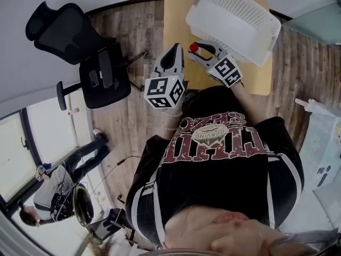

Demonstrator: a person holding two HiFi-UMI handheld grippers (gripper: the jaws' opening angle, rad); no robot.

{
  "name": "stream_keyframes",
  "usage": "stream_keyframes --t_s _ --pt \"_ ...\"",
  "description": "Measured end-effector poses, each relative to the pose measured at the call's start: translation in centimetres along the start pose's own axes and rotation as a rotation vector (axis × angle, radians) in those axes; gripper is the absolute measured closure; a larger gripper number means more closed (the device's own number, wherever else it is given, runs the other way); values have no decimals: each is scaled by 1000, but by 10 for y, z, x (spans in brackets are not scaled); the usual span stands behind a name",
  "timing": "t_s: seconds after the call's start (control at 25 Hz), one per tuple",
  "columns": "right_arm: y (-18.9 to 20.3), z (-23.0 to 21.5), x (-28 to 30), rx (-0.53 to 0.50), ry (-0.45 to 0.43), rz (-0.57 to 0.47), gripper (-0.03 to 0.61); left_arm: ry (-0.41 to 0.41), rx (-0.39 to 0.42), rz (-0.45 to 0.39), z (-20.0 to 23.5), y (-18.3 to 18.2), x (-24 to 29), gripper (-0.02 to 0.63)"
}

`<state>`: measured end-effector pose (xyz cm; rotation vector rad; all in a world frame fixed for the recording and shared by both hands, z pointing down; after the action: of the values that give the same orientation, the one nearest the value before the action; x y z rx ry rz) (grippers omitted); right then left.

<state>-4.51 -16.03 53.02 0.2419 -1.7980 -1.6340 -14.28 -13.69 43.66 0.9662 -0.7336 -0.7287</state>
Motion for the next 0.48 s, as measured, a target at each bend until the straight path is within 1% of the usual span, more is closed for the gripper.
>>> stream_keyframes --t_s 0.48 --pt "1 8 -1 -18 -13 5 420 25 8 12 -1 -2 10 566"
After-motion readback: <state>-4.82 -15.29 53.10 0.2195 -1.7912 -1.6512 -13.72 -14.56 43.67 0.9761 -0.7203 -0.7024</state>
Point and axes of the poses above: the fingertips, and each gripper's own axes: x forward along the fingers, z to its left, y out of its underside, the point moved 5 cm from there along -x, backward along the fingers, and after that the axes turned 9 degrees about y, right-handed, at the moved point
